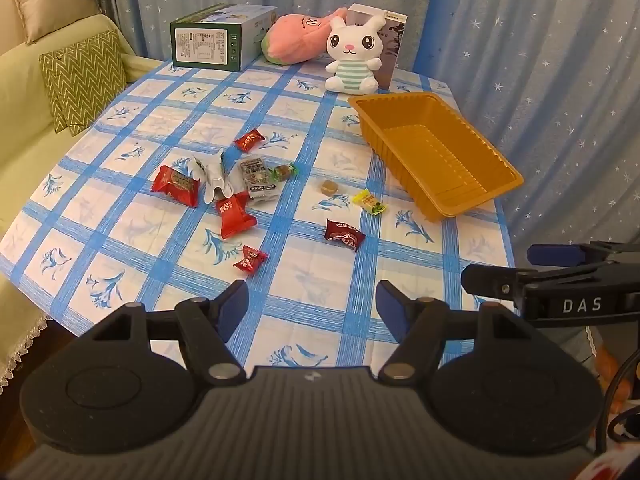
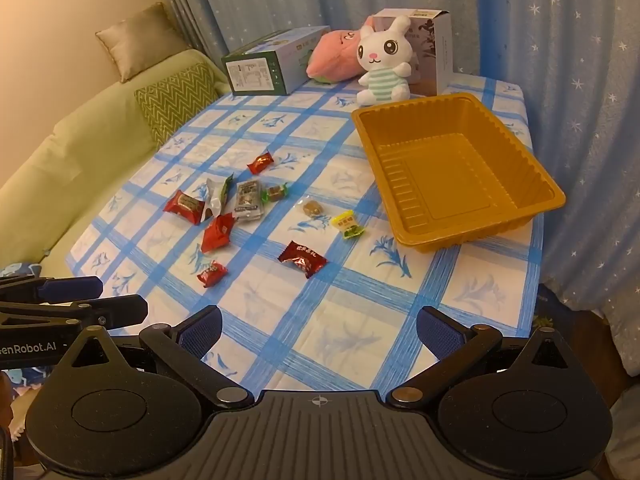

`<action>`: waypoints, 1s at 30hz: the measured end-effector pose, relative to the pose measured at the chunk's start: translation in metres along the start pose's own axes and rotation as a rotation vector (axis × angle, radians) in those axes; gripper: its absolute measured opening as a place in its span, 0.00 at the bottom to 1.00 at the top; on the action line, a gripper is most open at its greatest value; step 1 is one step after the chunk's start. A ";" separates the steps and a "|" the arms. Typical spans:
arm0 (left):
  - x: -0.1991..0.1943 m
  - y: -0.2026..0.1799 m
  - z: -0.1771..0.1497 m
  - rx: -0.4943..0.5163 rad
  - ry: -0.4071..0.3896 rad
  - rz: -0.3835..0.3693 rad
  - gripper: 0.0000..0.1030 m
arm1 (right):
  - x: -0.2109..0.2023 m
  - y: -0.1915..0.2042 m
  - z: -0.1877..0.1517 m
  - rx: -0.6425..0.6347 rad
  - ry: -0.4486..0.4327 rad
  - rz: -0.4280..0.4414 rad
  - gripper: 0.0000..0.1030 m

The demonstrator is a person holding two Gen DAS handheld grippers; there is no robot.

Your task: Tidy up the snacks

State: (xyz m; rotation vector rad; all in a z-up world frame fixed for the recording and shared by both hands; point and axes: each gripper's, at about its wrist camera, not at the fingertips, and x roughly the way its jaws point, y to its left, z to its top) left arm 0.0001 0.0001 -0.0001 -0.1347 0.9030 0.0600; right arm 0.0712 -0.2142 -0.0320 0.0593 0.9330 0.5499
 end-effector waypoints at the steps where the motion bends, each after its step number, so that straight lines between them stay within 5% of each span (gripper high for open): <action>1: 0.000 0.000 0.000 0.000 0.000 0.000 0.66 | 0.000 0.000 0.000 0.000 0.000 0.000 1.00; 30: 0.000 0.000 0.000 -0.003 0.003 -0.004 0.66 | 0.000 0.002 0.001 0.001 0.003 0.000 1.00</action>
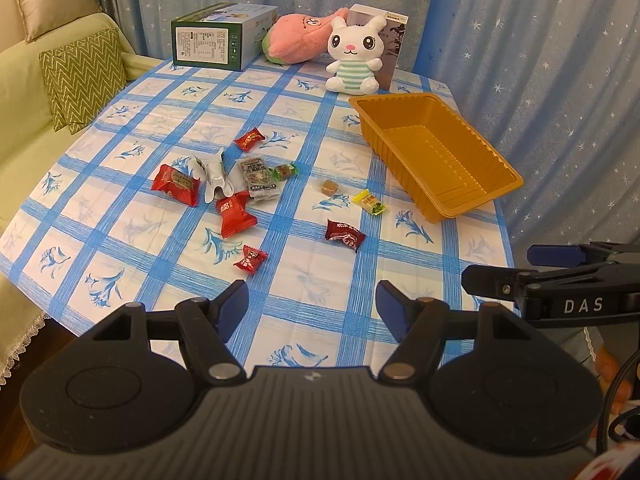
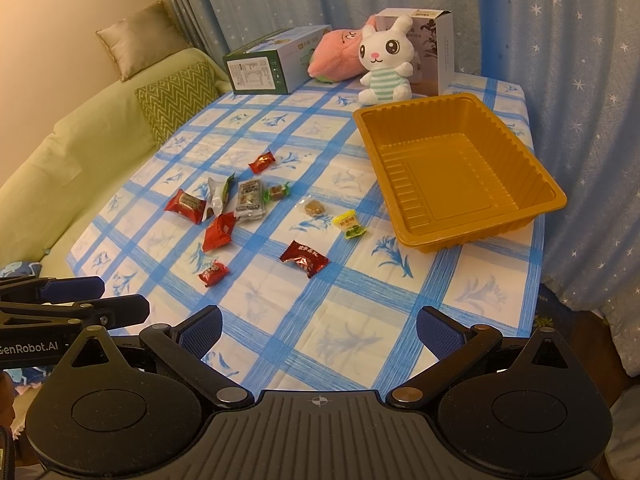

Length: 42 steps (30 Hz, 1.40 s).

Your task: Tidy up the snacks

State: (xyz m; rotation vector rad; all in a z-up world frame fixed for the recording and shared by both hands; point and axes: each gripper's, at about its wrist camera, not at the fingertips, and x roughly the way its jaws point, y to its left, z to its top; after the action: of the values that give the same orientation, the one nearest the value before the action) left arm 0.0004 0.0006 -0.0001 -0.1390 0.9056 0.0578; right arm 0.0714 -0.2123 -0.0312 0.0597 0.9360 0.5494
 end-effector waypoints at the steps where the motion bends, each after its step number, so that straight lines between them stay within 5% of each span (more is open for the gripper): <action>1: 0.000 0.000 0.000 0.000 0.000 0.000 0.66 | 0.000 0.000 0.000 0.000 0.000 0.000 1.00; 42: 0.012 0.006 -0.008 -0.005 0.005 -0.003 0.66 | 0.012 -0.003 0.002 0.010 0.007 0.006 1.00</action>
State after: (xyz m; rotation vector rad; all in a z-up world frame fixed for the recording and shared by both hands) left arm 0.0010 0.0052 -0.0155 -0.1446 0.9099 0.0571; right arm 0.0797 -0.2089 -0.0395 0.0694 0.9453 0.5512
